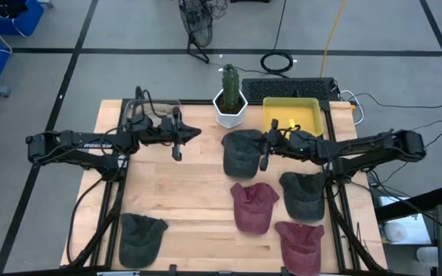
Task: Pick & Place hat
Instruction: Put the top black cap into the yellow bin
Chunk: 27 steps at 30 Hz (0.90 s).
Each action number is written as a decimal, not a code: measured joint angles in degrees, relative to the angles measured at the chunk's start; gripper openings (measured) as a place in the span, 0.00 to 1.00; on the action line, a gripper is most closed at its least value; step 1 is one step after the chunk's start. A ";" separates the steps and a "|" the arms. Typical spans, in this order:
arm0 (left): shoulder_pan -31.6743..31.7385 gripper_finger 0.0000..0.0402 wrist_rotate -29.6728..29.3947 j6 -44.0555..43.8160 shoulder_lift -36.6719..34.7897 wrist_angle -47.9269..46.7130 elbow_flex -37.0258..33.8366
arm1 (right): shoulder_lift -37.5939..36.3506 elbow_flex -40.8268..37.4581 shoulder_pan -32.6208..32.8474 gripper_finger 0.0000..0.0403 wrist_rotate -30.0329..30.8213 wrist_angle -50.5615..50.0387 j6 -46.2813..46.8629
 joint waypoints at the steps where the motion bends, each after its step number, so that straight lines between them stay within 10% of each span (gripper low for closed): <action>1: 0.00 0.05 0.00 -0.61 0.00 -0.15 0.00 | 0.28 0.00 0.01 0.01 -0.02 -0.10 0.62; 27: 0.00 0.12 0.13 -9.40 -12.81 -19.94 0.04 | 15.79 13.10 -4.82 0.12 -2.99 -18.49 -6.97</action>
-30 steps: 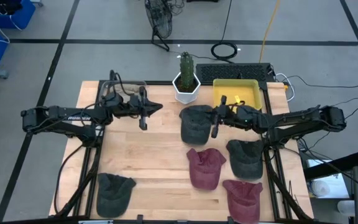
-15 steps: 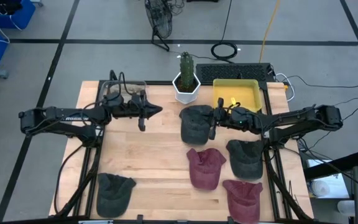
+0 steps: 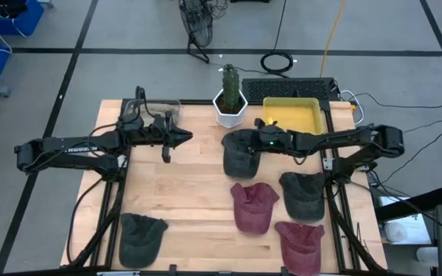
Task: Pick & Place hat
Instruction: Put the top black cap into the yellow bin
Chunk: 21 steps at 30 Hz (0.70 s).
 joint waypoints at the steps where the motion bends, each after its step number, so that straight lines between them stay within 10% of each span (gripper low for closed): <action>1: 0.00 0.12 -0.01 -0.06 -0.51 -0.19 0.00 | 0.86 1.09 -0.11 0.15 0.00 -1.50 -0.04; 21: 6.84 0.12 6.67 0.41 -4.92 3.75 -0.02 | 4.11 4.23 -1.01 0.25 -5.99 -16.73 -0.23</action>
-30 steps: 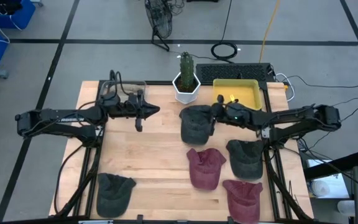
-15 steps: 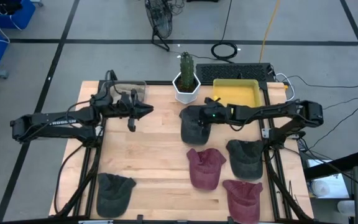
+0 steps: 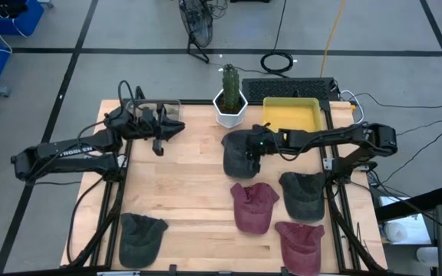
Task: Pick & Place hat
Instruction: Put the top black cap into the yellow bin
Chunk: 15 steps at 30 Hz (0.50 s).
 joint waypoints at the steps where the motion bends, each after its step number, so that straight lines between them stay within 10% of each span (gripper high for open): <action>1: 0.57 0.12 0.93 -0.05 -0.02 0.92 0.04 | 0.25 0.00 0.00 0.25 0.04 0.31 -1.22; 15: 0.24 0.12 2.01 8.16 1.24 -11.57 8.74 | -0.01 -0.83 1.38 0.26 0.02 4.23 -1.52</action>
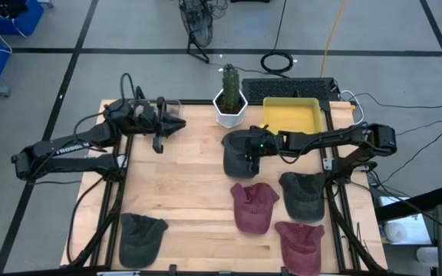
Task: Pick & Place hat
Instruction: Put the top black cap into the yellow bin
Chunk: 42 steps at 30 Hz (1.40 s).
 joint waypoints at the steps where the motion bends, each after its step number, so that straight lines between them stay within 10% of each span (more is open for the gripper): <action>1: -0.05 0.12 -0.35 0.47 -0.04 0.30 0.37 | 0.00 0.00 0.02 0.25 0.02 -0.40 2.51; 42: -0.22 0.12 -1.44 0.21 -0.01 0.90 0.79 | 1.99 -9.24 -0.46 0.37 -0.12 13.24 7.91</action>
